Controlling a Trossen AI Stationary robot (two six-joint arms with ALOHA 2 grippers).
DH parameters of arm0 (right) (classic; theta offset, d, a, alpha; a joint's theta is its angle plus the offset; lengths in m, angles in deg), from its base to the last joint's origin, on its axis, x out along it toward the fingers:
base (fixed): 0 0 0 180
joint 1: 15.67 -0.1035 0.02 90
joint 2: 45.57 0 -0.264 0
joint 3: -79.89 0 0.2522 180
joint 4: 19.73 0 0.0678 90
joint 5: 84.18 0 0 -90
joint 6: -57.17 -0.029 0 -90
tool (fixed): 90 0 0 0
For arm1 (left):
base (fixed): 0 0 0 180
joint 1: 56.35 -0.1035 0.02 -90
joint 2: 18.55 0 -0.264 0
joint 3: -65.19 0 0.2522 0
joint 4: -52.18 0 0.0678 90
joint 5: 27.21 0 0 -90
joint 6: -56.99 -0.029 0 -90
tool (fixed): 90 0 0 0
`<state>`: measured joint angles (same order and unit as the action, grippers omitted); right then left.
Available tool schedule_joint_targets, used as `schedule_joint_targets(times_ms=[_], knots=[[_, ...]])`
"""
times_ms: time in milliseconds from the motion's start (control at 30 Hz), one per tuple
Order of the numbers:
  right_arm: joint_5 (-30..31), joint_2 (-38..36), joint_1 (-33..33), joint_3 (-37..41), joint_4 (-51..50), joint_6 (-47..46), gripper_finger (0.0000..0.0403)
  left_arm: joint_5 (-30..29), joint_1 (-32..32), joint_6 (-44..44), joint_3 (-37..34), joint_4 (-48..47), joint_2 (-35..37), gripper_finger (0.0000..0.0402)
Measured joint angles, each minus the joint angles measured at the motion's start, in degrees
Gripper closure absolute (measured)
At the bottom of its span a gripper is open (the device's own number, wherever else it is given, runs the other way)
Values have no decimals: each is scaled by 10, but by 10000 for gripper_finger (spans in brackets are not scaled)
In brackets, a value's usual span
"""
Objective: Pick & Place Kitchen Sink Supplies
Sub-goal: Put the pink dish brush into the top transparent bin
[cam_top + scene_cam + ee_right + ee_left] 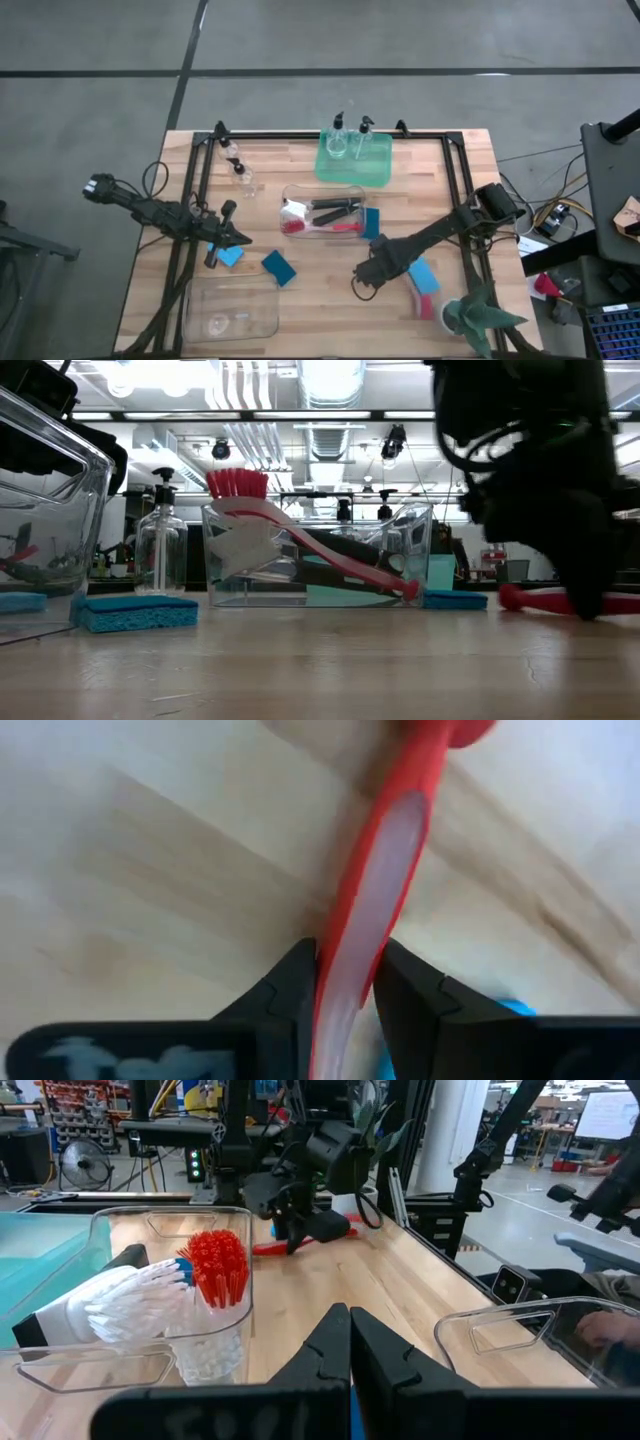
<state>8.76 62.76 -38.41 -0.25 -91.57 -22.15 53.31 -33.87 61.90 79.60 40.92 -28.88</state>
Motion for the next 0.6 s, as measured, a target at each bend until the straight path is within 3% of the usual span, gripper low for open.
schedule_joint_targets(times_ms=[333,600], knots=[[60,0,18,-88,5,112,330,0,0,0,0,0,0,399],[77,-1,22,-217,4,287,331,0,0,0,0,0,0,399]])
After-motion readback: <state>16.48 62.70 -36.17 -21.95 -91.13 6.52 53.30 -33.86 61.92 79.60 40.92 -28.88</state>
